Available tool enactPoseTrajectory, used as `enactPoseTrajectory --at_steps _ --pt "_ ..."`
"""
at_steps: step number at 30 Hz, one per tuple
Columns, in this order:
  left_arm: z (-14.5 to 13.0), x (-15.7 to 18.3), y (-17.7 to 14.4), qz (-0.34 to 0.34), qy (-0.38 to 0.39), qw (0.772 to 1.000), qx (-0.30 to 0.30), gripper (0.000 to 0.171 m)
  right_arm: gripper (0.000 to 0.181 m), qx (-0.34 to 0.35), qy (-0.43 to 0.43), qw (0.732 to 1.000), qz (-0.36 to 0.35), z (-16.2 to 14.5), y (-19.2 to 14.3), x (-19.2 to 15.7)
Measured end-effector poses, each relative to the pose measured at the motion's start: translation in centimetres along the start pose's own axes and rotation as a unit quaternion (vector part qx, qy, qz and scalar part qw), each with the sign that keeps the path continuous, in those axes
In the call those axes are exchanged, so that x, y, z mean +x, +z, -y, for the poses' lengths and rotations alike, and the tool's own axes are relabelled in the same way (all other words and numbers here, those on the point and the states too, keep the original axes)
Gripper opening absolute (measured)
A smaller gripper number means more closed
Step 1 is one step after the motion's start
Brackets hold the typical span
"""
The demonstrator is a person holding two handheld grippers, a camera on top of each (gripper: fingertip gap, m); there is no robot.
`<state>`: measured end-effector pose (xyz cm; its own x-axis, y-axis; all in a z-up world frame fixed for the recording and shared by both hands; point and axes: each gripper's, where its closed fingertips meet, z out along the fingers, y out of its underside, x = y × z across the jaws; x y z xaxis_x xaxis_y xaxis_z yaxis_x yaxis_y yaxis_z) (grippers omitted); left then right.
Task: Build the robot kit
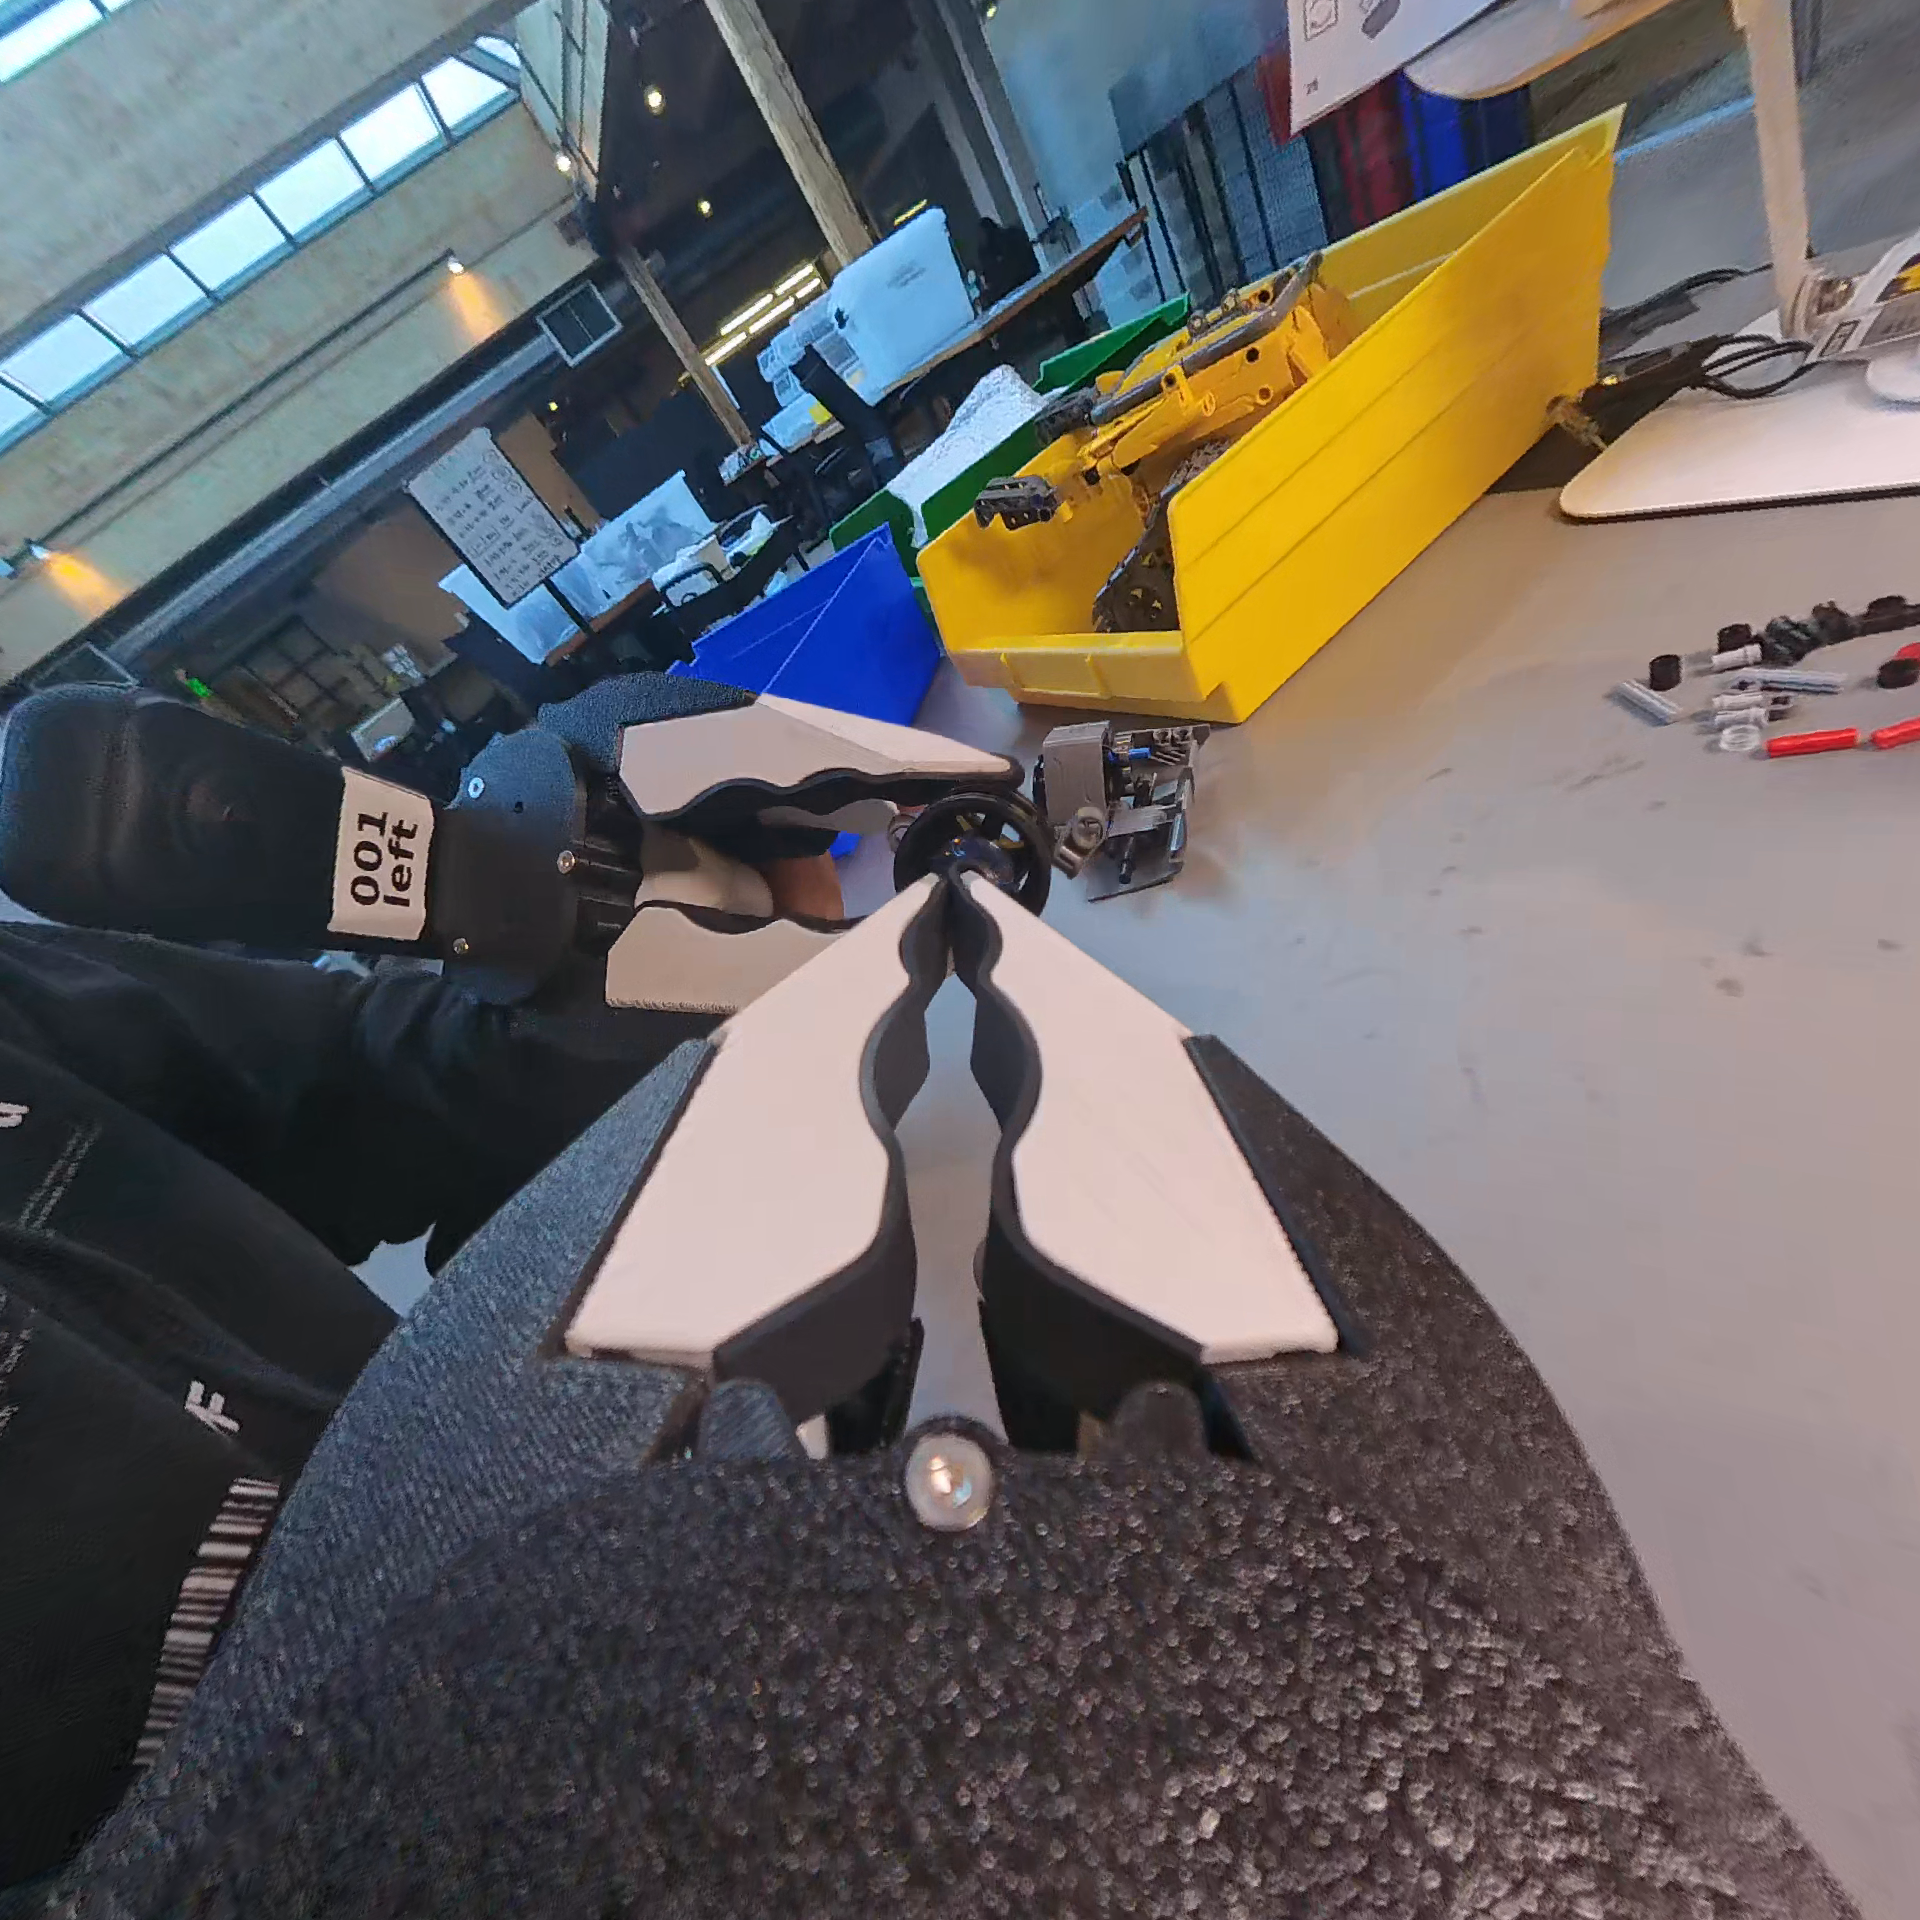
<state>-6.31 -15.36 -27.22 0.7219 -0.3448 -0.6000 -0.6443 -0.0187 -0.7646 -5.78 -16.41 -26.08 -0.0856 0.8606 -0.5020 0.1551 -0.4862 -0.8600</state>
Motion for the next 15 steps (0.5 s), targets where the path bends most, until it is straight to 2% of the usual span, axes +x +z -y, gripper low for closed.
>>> enactPoseTrajectory --at_steps 2,4,6,10,15 --pt "-0.6 0.3 0.1 -0.012 0.000 1.000 -0.005 0.027 0.000 -0.019 -0.013 1.000 -0.006 -0.5 0.1 0.4" --pt "-0.5 0.5 0.3 -0.052 -0.059 0.997 0.014 0.028 0.000 -0.030 -0.056 0.998 0.001 -0.4 0.0 0.4" --pt "0.1 0.0 0.1 -0.086 -0.144 0.985 0.048 0.029 0.003 -0.027 -0.118 0.992 0.020 0.3 -0.5 -0.2" --pt "0.3 -0.7 -0.4 -0.138 -0.255 0.953 0.090 0.029 0.018 -0.013 -0.238 0.970 0.051 0.9 -1.3 -1.4" --pt "1.4 -0.9 -1.0 -0.182 -0.325 0.918 0.137 0.029 0.018 -0.025 -0.359 0.932 0.034 0.8 -1.8 -1.1"
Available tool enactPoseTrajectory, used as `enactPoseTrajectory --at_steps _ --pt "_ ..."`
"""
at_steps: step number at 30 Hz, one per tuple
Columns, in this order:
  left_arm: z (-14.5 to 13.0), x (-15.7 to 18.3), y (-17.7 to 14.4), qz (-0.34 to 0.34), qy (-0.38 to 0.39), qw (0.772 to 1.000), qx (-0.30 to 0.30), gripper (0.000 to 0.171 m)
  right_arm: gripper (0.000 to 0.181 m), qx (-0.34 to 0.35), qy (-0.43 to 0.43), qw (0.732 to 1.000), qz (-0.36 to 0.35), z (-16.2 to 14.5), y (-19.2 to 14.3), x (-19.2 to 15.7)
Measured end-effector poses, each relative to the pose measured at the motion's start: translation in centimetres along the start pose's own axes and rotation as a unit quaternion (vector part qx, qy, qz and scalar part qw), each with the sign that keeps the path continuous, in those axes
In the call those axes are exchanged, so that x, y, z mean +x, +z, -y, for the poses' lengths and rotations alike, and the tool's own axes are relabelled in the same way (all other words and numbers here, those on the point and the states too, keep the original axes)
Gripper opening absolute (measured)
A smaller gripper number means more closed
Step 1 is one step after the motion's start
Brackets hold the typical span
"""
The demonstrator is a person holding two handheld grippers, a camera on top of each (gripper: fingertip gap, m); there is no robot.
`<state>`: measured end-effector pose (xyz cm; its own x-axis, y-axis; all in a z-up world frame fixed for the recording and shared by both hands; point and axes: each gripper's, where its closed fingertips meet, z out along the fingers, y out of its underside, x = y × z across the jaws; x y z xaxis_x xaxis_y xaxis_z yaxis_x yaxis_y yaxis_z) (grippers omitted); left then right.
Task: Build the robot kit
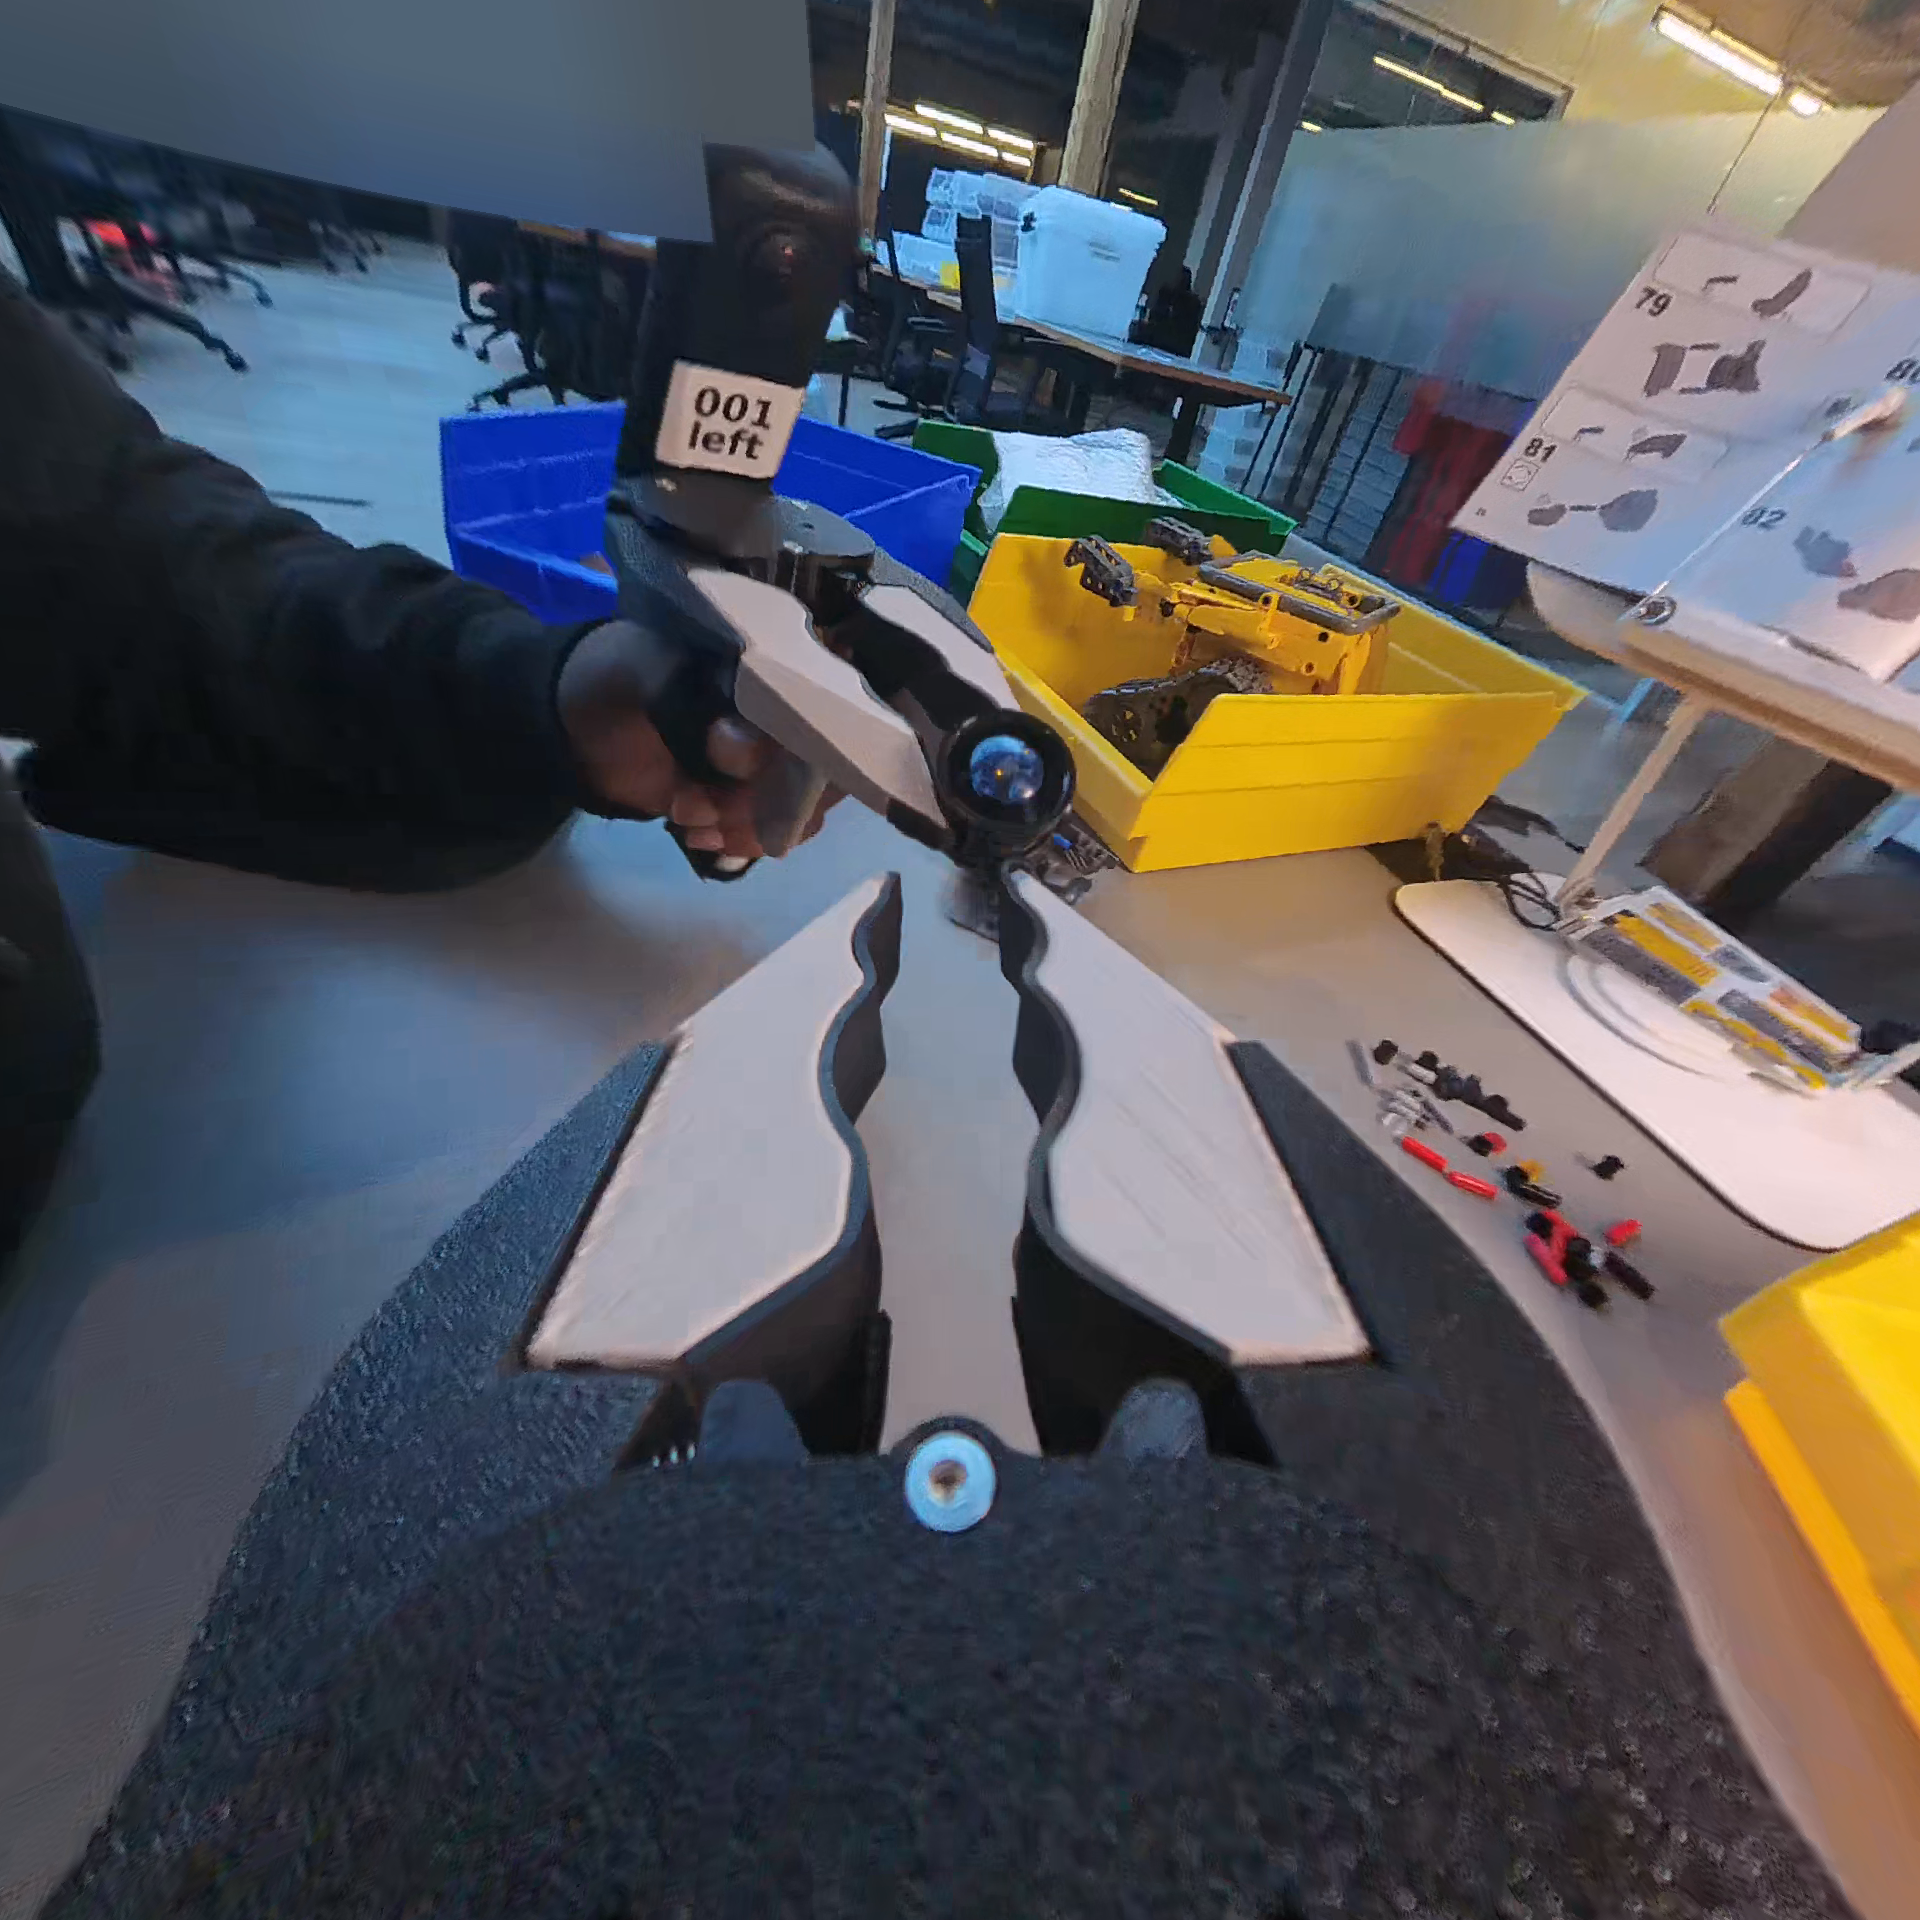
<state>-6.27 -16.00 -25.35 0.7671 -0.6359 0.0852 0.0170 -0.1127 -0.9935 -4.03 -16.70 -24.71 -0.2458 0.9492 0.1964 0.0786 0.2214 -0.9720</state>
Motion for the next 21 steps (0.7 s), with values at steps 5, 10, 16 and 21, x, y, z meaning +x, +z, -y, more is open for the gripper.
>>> enactPoseTrajectory --at_steps 5,10,16,21 --pt "0.0 0.8 0.1 -0.043 -0.053 0.998 0.005 0.030 0.016 -0.060 -0.089 0.994 -0.025 -2.2 0.4 0.0" --pt "-2.5 1.2 1.0 -0.049 -0.058 0.995 -0.060 0.030 0.012 -0.074 -0.118 0.990 -0.024 -2.6 1.1 -0.7" --pt "-3.5 1.0 1.3 -0.038 -0.066 0.993 -0.094 0.030 0.012 -0.093 -0.131 0.987 -0.029 -3.5 1.0 -0.6" --pt "-4.0 1.2 1.5 -0.048 -0.092 0.989 -0.108 0.030 0.012 -0.083 -0.111 0.990 -0.022 -3.8 0.8 -0.9"
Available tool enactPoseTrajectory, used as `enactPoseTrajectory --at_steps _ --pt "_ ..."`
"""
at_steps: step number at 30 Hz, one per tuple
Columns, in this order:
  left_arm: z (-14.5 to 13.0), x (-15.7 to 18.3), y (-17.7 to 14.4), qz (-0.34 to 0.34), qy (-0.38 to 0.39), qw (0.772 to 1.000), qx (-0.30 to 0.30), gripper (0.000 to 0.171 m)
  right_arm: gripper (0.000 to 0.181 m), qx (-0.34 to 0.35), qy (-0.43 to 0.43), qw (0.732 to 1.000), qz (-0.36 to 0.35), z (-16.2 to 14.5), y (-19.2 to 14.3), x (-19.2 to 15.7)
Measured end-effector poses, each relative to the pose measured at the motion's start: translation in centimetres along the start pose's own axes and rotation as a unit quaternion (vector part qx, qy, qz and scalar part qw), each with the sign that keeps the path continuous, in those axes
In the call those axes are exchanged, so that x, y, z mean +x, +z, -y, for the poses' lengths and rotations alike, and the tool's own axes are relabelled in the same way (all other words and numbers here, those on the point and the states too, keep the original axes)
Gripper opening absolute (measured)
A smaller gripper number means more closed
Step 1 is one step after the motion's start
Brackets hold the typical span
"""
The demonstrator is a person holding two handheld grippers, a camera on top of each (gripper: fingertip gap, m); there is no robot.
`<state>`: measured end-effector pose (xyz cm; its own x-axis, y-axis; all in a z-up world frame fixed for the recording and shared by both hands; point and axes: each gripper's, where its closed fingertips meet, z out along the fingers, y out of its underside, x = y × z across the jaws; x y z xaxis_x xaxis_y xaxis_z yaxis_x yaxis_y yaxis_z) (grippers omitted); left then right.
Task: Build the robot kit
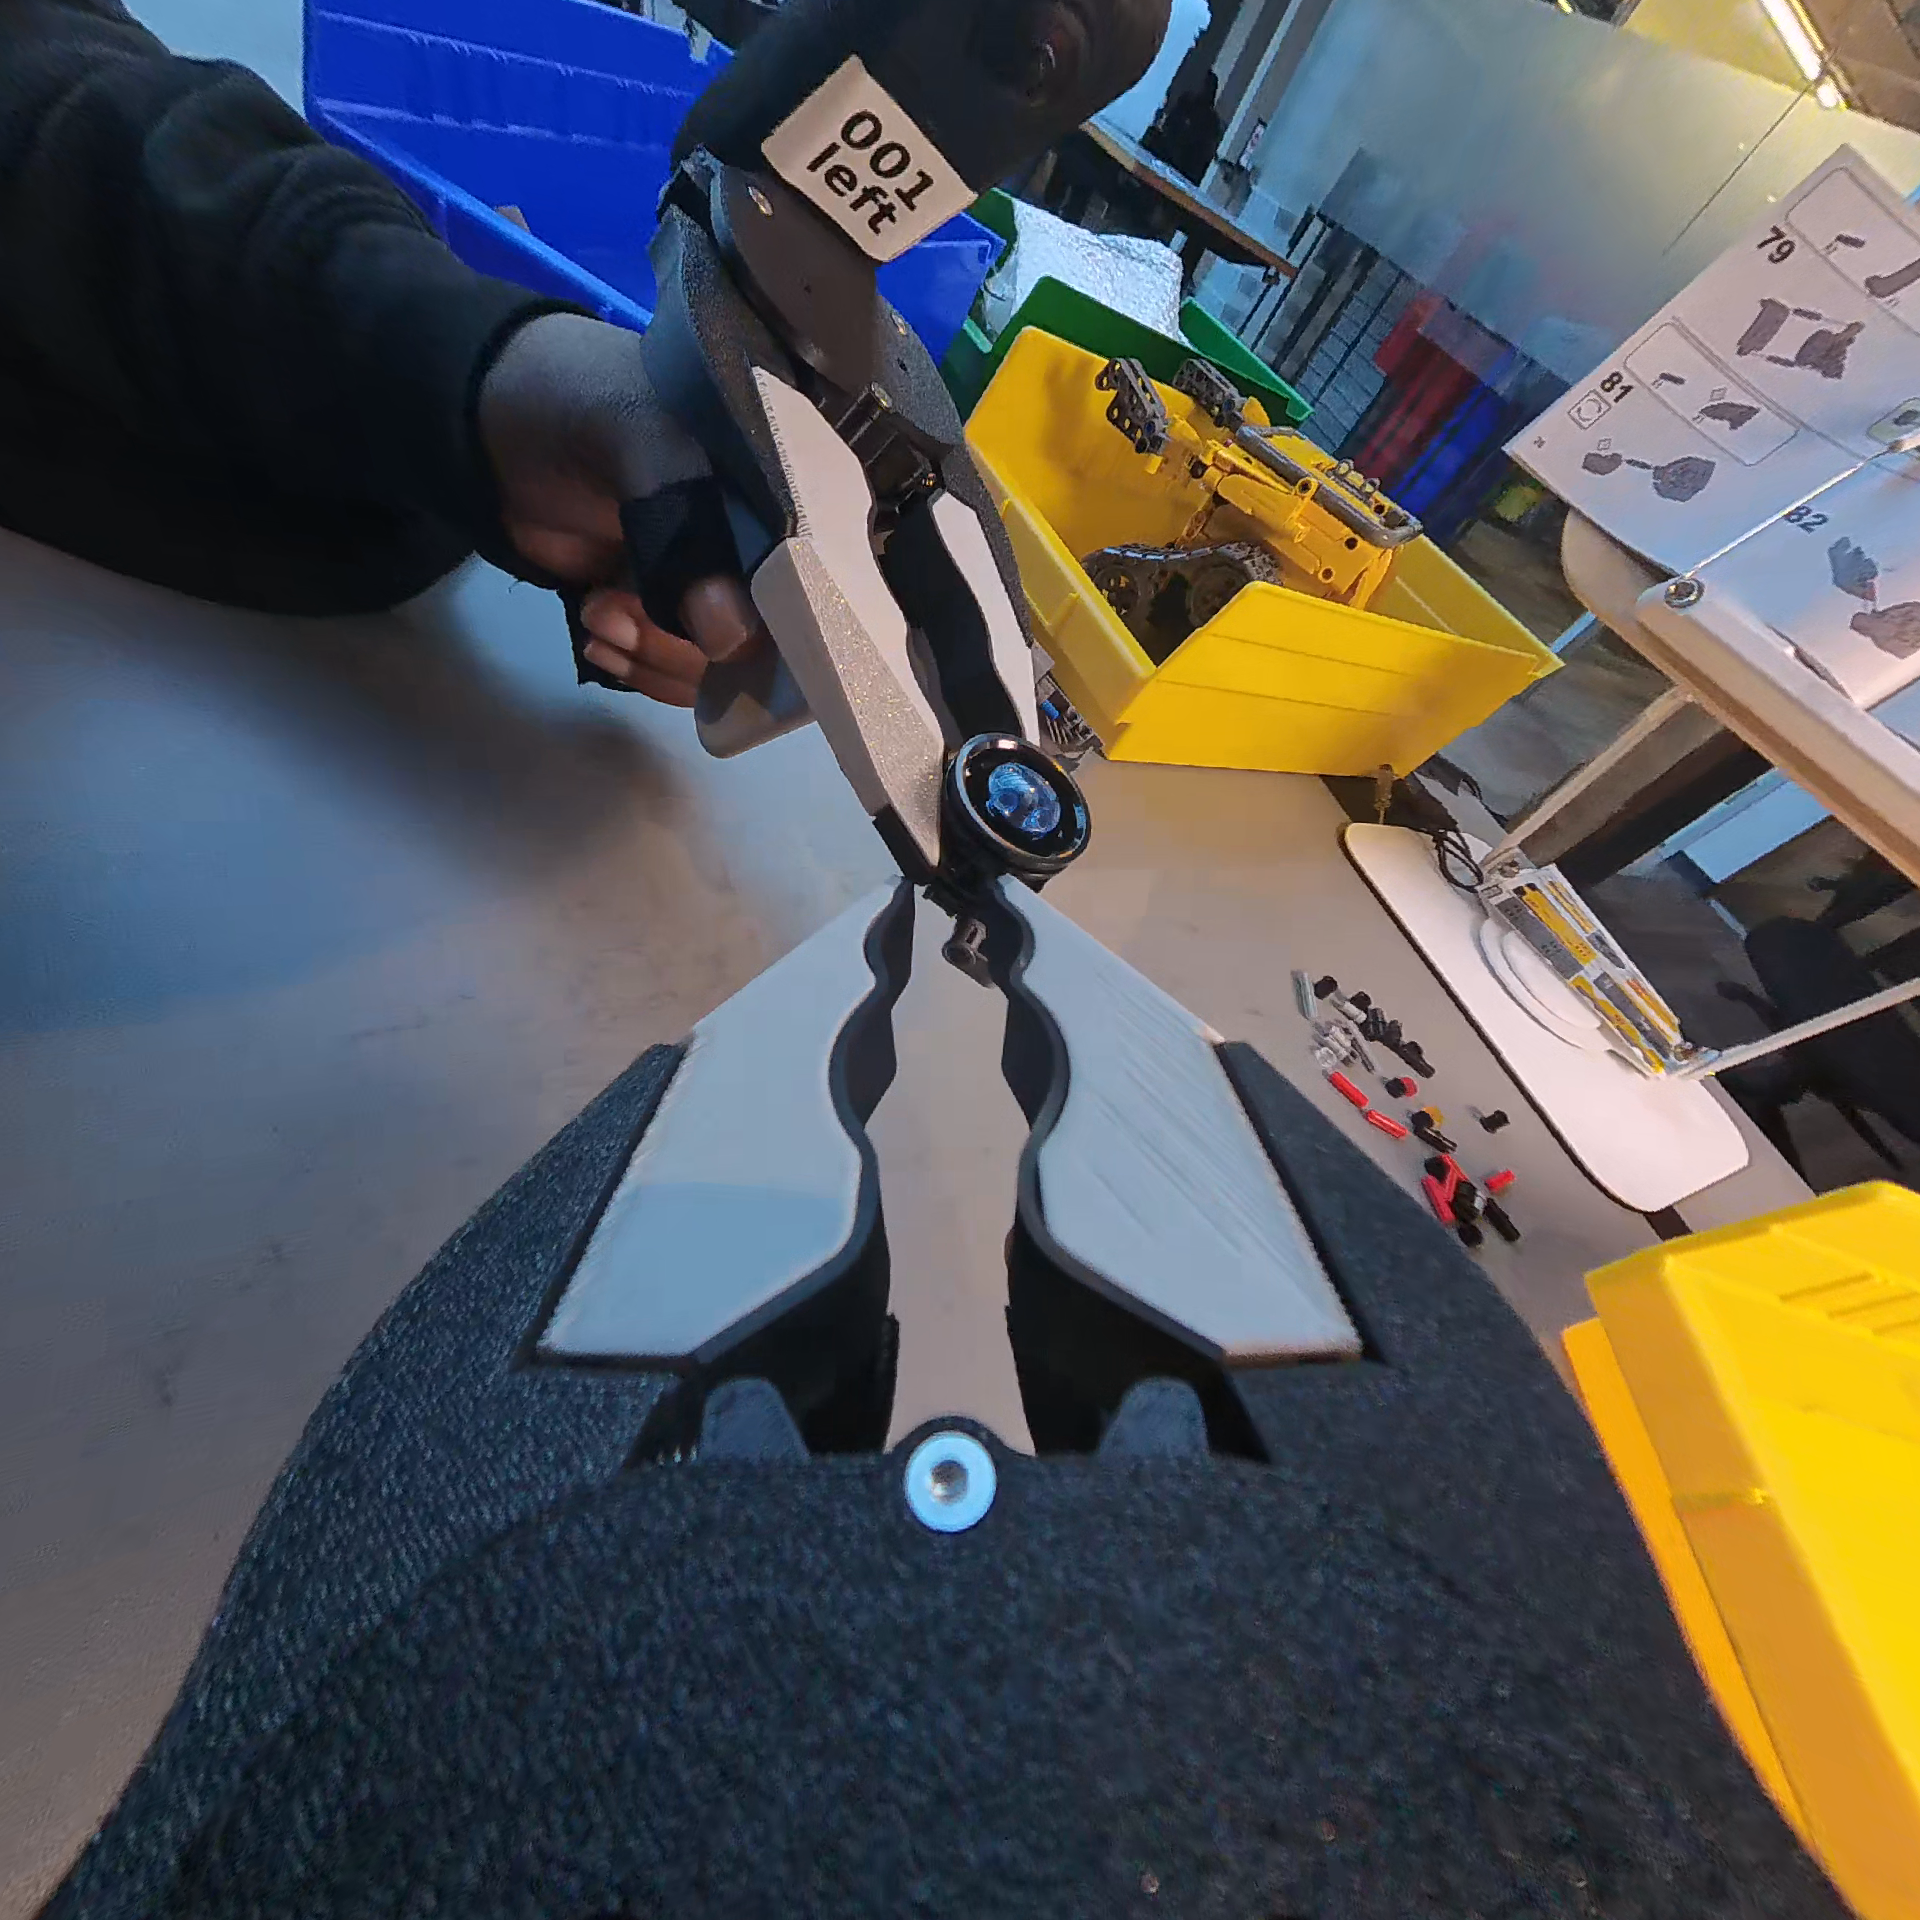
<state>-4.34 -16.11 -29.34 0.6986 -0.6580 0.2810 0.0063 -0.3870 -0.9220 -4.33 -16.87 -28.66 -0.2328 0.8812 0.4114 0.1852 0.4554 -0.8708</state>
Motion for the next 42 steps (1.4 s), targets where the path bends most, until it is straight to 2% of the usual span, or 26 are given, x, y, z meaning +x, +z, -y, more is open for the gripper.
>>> enactPoseTrajectory --at_steps 8,10,12,13,15,17,20,25,28,31,32,33,37,39,40,42 --pt "-0.2 0.0 0.2 0.008 0.007 1.000 -0.012 0.030 0.013 0.025 0.048 0.998 0.012 0.2 -0.1 0.0" --pt "-1.0 0.1 0.6 0.010 0.021 0.999 -0.031 0.029 0.014 0.054 0.075 0.996 0.007 1.2 -0.4 0.6" --pt "-2.8 0.0 1.3 0.022 0.036 0.997 -0.067 0.028 0.010 0.105 0.077 0.992 -0.001 3.7 -1.3 1.3" --pt "-2.5 0.2 1.4 0.015 0.023 0.998 -0.055 0.028 0.008 0.101 0.070 0.992 0.000 3.9 -1.4 1.5" --pt "0.0 -0.2 0.6 0.015 0.006 1.000 0.000 0.028 0.010 0.088 0.058 0.994 -0.005 3.2 -1.7 1.5" --pt "0.4 -1.0 -0.1 0.019 -0.007 1.000 0.005 0.028 0.011 0.100 0.100 0.990 0.008 2.6 -2.2 1.4" --pt "-2.0 -1.8 0.1 0.024 -0.023 0.998 -0.048 0.029 0.014 0.155 0.187 0.969 0.043 3.4 -3.1 2.1" --pt "-5.0 -1.7 1.0 0.020 -0.013 0.991 -0.134 0.029 0.018 0.252 0.336 0.902 0.099 4.6 -4.6 3.9" --pt "-5.4 -1.5 1.1 0.023 0.001 0.989 -0.146 0.029 0.016 0.288 0.384 0.868 0.126 5.0 -5.3 4.4" --pt "-5.4 -1.5 1.0 0.022 0.003 0.989 -0.144 0.023 0.000 0.308 0.406 0.850 0.135 5.2 -5.7 4.8" --pt "-5.2 -1.5 1.0 0.023 0.007 0.990 -0.139 0.020 0.000 0.309 0.409 0.847 0.139 5.1 -5.8 4.8" --pt "-5.2 -1.6 0.9 0.024 0.010 0.990 -0.139 0.017 0.000 0.301 0.404 0.853 0.137 4.9 -5.7 4.7" --pt "-5.9 -1.6 0.7 0.021 0.024 0.986 -0.162 0.023 0.000 0.220 0.342 0.910 0.079 3.0 -4.4 4.6" --pt "-5.9 -1.6 0.6 0.019 0.035 0.985 -0.165 0.026 0.004 0.149 0.292 0.944 0.048 1.1 -3.5 4.5" --pt "-5.8 -1.5 0.5 0.018 0.043 0.985 -0.165 0.028 0.012 0.102 0.259 0.960 0.039 -0.1 -3.0 4.1" --pt "-5.8 -1.3 0.5 0.014 0.063 0.984 -0.169 0.032 0.019 0.017 0.201 0.978 0.053 -2.2 -2.2 2.6"
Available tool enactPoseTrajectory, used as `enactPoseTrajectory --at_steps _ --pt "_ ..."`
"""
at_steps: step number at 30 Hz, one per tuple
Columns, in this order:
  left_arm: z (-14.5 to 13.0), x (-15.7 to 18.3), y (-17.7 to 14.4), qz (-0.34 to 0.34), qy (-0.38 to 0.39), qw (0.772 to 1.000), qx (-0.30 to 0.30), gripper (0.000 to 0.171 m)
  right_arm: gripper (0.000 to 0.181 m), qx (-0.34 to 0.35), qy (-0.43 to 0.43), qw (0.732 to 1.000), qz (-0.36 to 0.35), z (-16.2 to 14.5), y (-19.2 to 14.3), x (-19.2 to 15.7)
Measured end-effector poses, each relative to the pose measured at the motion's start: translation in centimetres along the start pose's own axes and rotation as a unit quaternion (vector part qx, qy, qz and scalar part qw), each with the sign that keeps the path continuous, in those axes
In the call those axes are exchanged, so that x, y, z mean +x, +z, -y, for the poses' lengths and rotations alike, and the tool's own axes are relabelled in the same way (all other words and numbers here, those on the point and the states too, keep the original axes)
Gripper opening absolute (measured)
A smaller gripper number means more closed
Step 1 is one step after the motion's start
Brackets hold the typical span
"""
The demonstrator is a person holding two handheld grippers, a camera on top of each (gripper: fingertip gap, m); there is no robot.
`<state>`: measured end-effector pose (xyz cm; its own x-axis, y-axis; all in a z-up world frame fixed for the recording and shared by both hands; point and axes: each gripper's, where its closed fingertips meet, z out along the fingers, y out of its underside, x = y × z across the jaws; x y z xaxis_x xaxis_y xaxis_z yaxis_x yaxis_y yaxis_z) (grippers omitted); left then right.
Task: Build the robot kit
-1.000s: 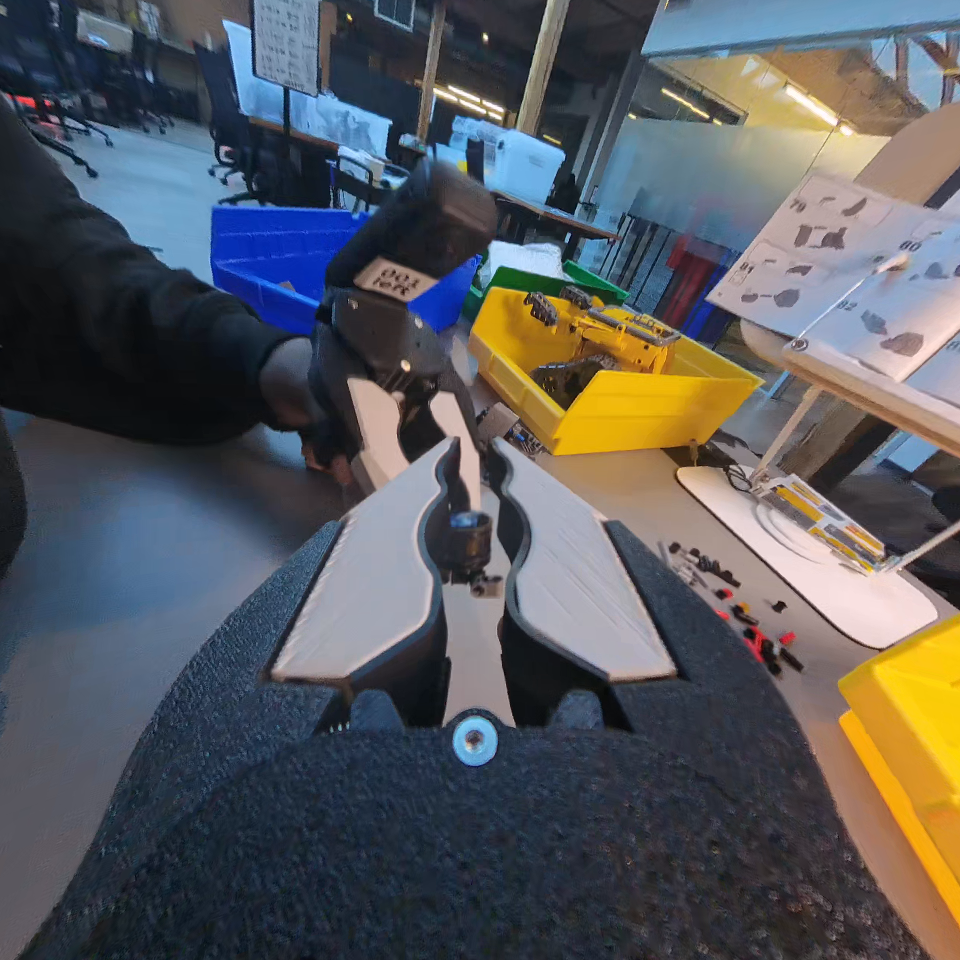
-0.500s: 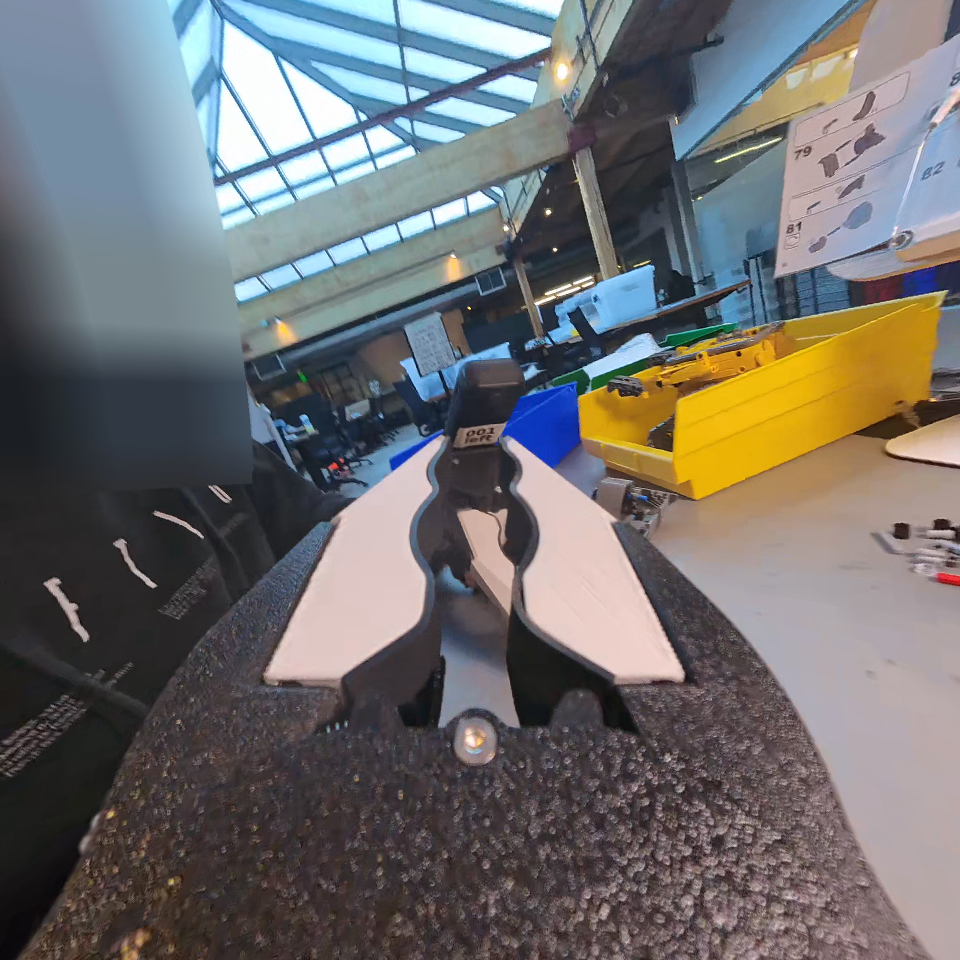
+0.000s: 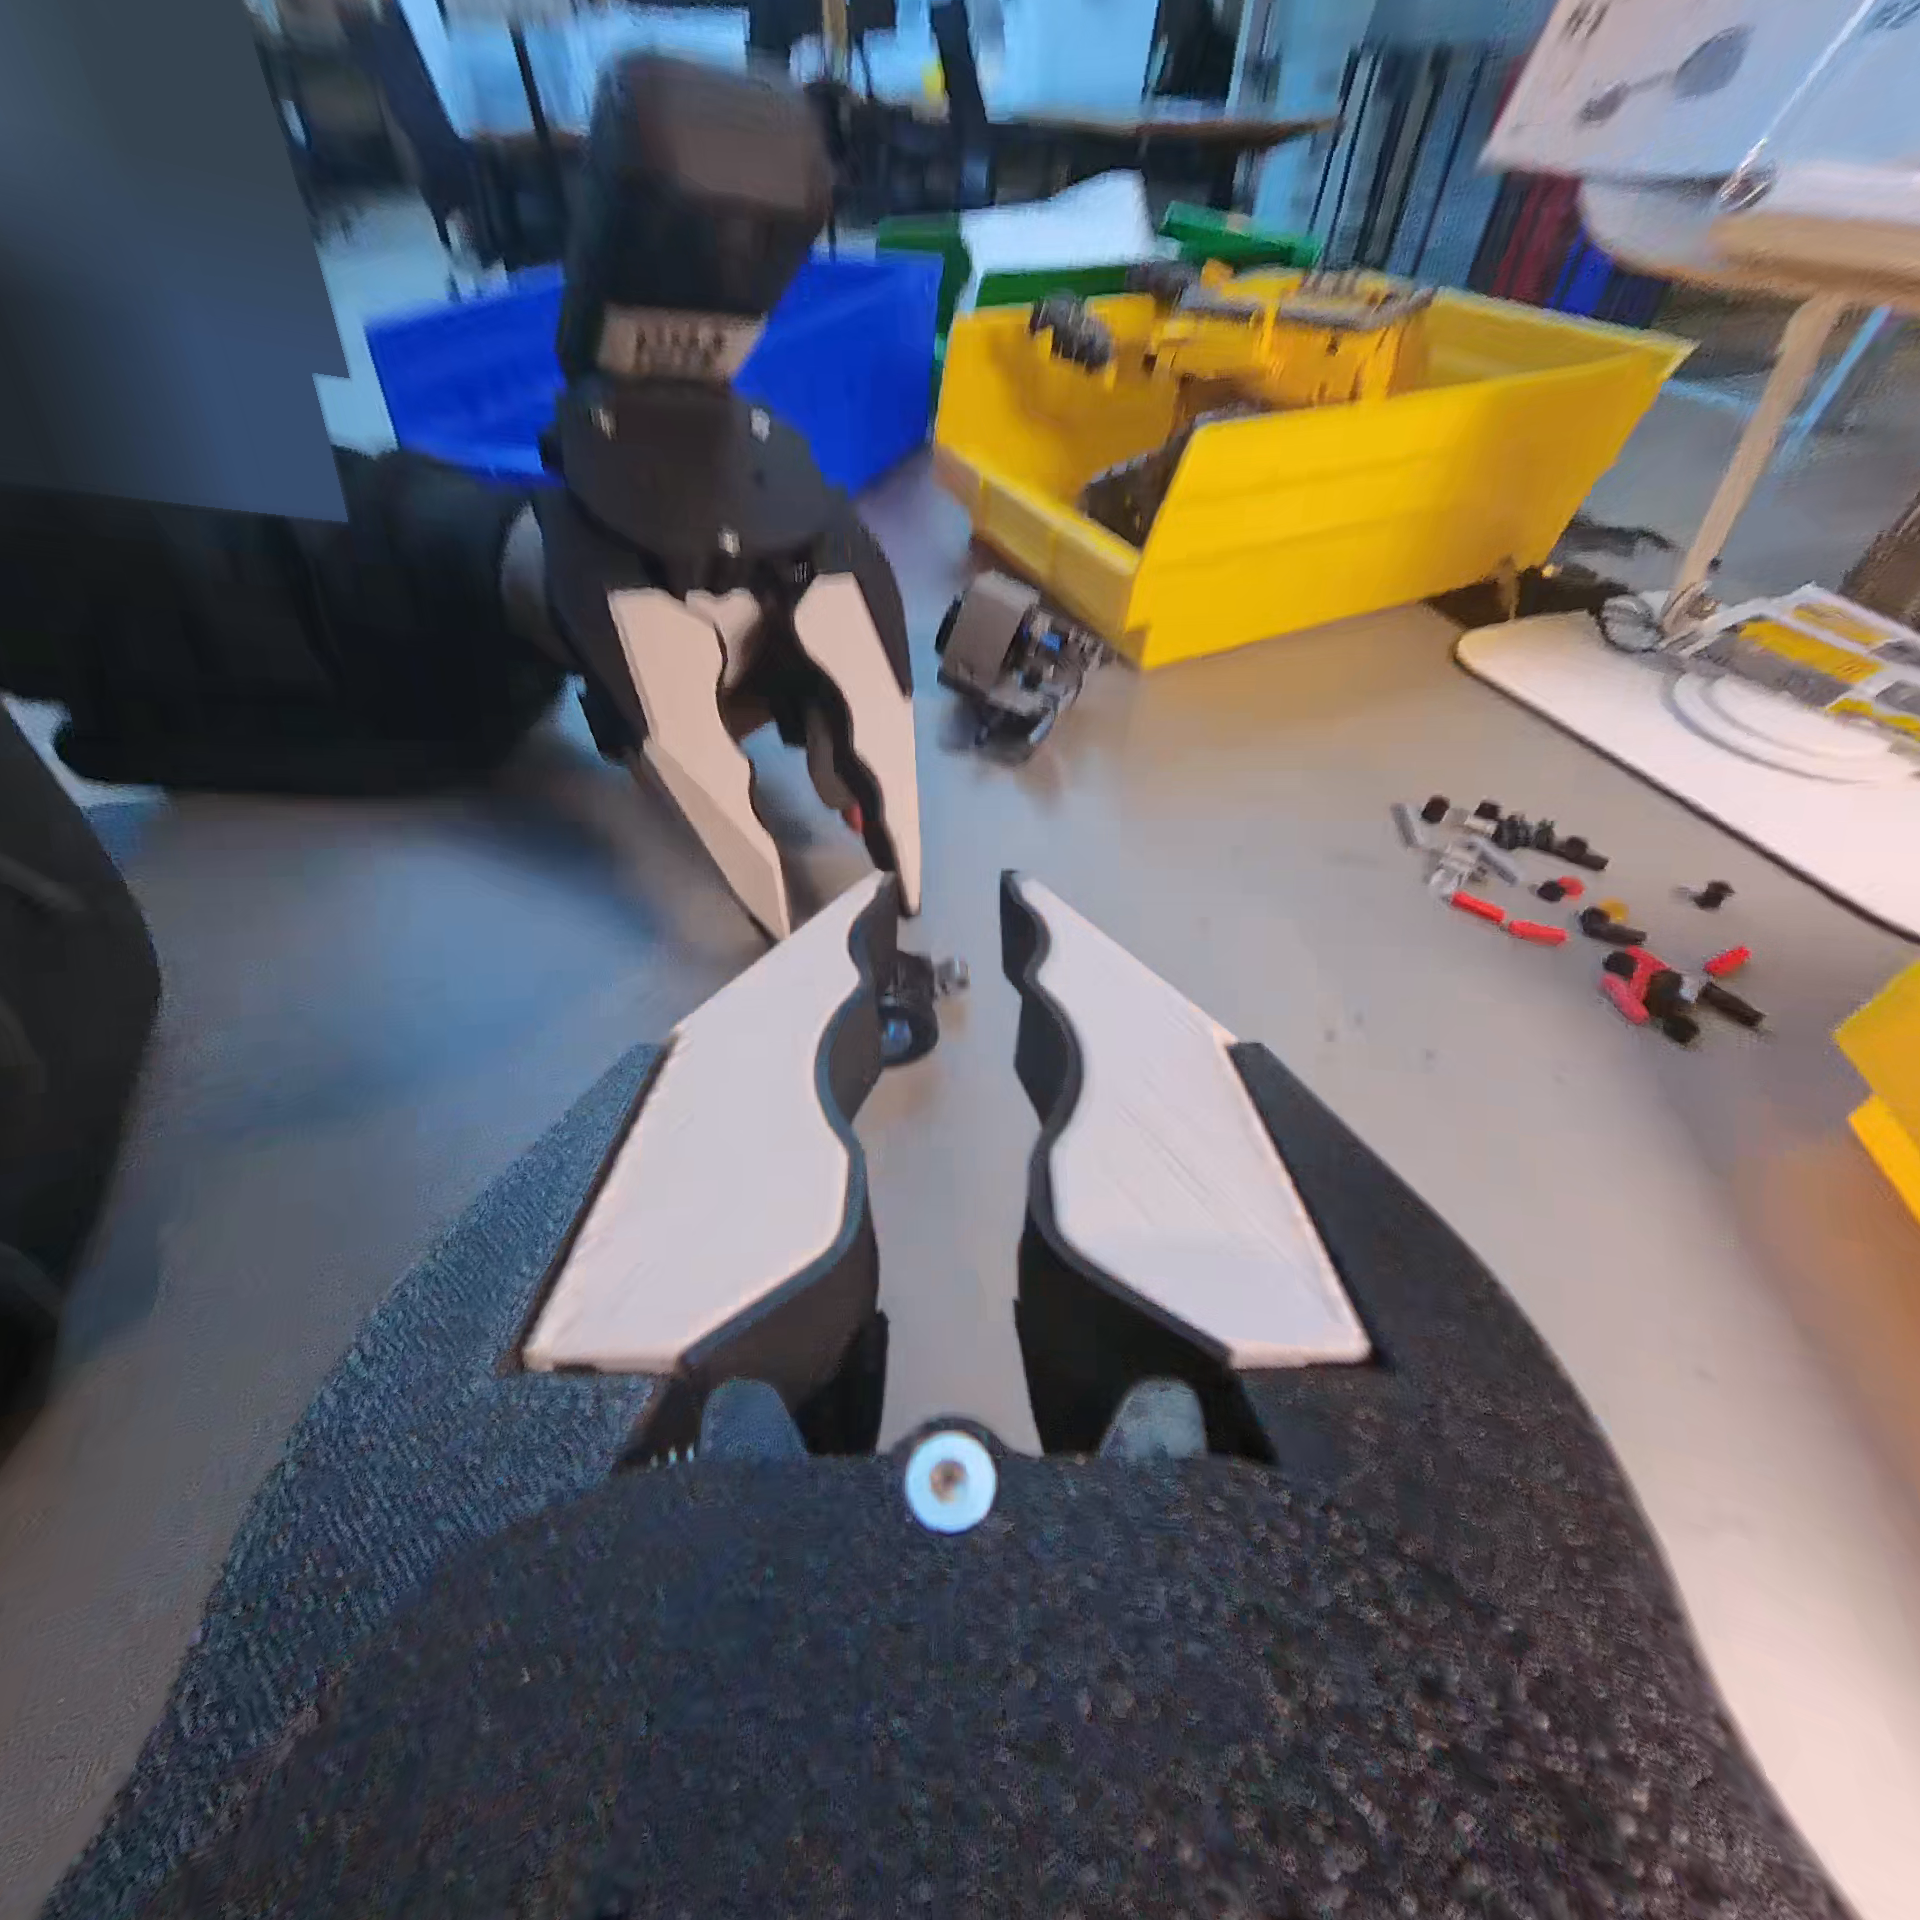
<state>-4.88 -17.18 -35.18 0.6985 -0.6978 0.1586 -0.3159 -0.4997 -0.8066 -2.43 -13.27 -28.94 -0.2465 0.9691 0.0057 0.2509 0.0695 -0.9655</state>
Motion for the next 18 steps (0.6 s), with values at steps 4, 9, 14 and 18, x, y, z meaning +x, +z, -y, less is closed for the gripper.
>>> enactPoseTrajectory --at_steps 4,9,14,18 --pt "-0.4 0.4 0.4 0.014 0.055 0.998 -0.021 0.036 0.024 -0.133 -0.085 0.987 0.012 -4.7 1.4 -1.4" --pt "-1.3 -0.3 1.6 0.062 0.114 0.990 -0.055 0.021 0.028 -0.187 -0.132 0.973 0.012 -6.9 3.0 -2.3" --pt "-0.4 -0.5 1.0 0.045 0.067 0.997 -0.016 0.019 0.020 -0.154 -0.148 0.977 -0.022 -5.6 3.0 -1.6" --pt "0.4 -0.3 0.4 0.023 0.027 0.999 0.011 0.018 0.021 -0.102 -0.155 0.982 -0.033 -3.2 2.2 -1.7"
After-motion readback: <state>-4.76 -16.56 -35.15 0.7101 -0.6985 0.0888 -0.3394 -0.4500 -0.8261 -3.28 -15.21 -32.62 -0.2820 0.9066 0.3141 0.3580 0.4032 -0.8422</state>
